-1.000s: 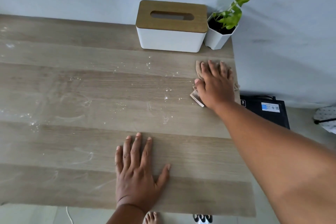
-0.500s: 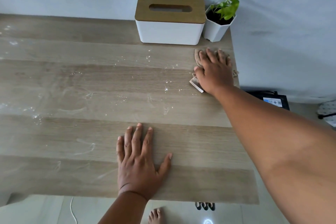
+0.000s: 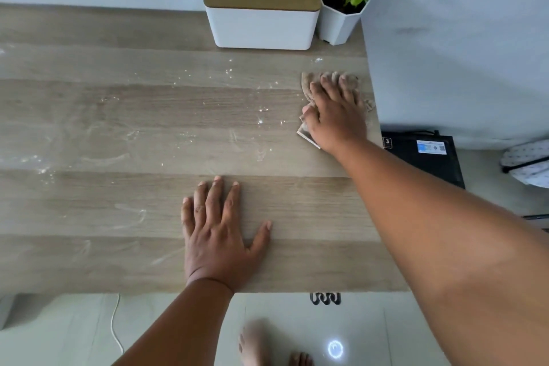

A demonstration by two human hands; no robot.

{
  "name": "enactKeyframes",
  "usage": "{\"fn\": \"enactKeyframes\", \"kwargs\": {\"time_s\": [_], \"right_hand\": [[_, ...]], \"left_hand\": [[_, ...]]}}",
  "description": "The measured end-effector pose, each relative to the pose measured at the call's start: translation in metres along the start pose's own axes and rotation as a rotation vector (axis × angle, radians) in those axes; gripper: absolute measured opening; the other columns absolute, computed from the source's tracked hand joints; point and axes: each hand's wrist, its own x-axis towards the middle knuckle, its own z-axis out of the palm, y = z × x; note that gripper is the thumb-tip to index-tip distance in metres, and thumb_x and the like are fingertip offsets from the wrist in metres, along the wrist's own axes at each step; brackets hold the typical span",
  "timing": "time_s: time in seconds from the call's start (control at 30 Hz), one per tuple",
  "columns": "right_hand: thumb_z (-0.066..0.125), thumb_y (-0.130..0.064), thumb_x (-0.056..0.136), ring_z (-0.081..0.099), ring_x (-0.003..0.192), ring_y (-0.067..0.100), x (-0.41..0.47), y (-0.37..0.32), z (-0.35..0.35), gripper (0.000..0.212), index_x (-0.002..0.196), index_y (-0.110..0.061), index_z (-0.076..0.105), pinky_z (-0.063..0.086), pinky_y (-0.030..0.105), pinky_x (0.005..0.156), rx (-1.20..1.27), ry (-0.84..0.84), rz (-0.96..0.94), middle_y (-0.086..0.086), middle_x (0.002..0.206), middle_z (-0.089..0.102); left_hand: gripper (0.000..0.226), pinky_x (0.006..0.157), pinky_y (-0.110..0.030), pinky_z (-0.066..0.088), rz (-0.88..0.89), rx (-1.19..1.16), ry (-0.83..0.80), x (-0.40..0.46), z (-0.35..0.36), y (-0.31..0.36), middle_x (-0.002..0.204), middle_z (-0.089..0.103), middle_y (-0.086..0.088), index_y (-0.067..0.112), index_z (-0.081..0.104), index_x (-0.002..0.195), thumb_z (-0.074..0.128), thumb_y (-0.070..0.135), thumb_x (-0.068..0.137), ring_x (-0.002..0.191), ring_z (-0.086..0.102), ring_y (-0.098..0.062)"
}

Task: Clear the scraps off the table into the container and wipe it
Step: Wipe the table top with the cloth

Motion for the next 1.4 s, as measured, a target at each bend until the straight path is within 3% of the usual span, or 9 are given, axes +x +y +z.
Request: {"fn": "enactKeyframes", "kwargs": {"time_s": [0.3,0.4,0.53,0.67,0.93,1.1,1.3,1.4], "right_hand": [[0.025,-0.055,0.099,-0.003,0.161,0.024,-0.133,-0.021,0.000,0.067,0.161,-0.029,0.031,0.000,0.047,0.126,-0.001,-0.030,-0.041,-0.004,0.173,0.013],[0.038,-0.051,0.099,0.015,0.159,0.027,-0.183,-0.022,0.001,0.061,0.155,-0.028,0.045,0.018,0.052,0.123,-0.021,0.020,-0.061,-0.002,0.169,0.030],[0.055,-0.045,0.093,0.041,0.148,0.029,-0.211,-0.006,0.004,0.054,0.143,-0.025,0.061,0.039,0.049,0.103,-0.057,0.100,-0.130,-0.002,0.157,0.050],[0.054,-0.040,0.088,0.052,0.129,0.030,-0.175,0.005,0.000,0.050,0.133,-0.021,0.065,0.038,0.046,0.094,-0.099,0.156,-0.108,-0.001,0.144,0.059],[0.043,-0.035,0.090,0.040,0.134,0.030,-0.047,-0.005,-0.008,0.056,0.145,-0.028,0.050,0.033,0.048,0.105,-0.094,0.110,0.152,-0.003,0.152,0.045],[0.043,-0.038,0.090,0.040,0.129,0.036,0.029,-0.012,-0.013,0.050,0.139,-0.026,0.049,0.032,0.050,0.104,-0.077,0.111,0.254,0.004,0.146,0.045],[0.039,-0.041,0.087,0.040,0.127,0.039,0.083,-0.021,-0.013,0.050,0.132,-0.024,0.055,0.031,0.052,0.101,-0.079,0.106,0.260,0.010,0.140,0.047],[0.035,-0.041,0.084,0.039,0.128,0.036,0.064,-0.022,-0.010,0.059,0.137,-0.030,0.057,0.031,0.051,0.102,-0.034,0.075,0.113,0.004,0.144,0.047]], "left_hand": [[0.090,0.128,-0.051,0.005,-0.001,-0.013,-0.002,-0.001,-0.002,0.001,0.167,0.025,-0.006,0.023,0.038,0.156,0.043,0.079,0.086,0.158,0.008,-0.027],[0.090,0.128,-0.051,0.004,-0.002,-0.018,-0.008,-0.002,-0.002,0.001,0.168,0.024,-0.006,0.023,0.037,0.157,0.043,0.079,0.086,0.158,0.007,-0.026],[0.091,0.128,-0.052,0.006,0.001,-0.015,-0.009,-0.003,-0.002,0.002,0.168,0.025,-0.006,0.023,0.038,0.157,0.042,0.079,0.086,0.159,0.008,-0.026],[0.090,0.128,-0.053,0.007,0.006,-0.019,0.004,-0.002,0.001,0.004,0.168,0.025,-0.006,0.022,0.039,0.156,0.045,0.078,0.086,0.159,0.007,-0.025],[0.090,0.126,-0.056,0.012,0.026,0.004,0.035,-0.003,0.005,-0.002,0.167,0.027,-0.007,0.020,0.040,0.154,0.050,0.076,0.085,0.159,0.012,-0.029],[0.091,0.126,-0.057,0.013,0.034,0.011,0.038,-0.004,0.007,-0.003,0.168,0.027,-0.009,0.018,0.044,0.155,0.050,0.075,0.085,0.159,0.013,-0.029],[0.092,0.125,-0.058,0.015,0.044,-0.006,0.033,0.000,0.007,-0.003,0.168,0.028,-0.010,0.017,0.046,0.154,0.056,0.074,0.082,0.158,0.016,-0.032],[0.093,0.125,-0.059,0.016,0.048,-0.003,0.027,-0.003,0.006,-0.005,0.168,0.028,-0.009,0.017,0.046,0.154,0.057,0.073,0.081,0.158,0.015,-0.031]]}}
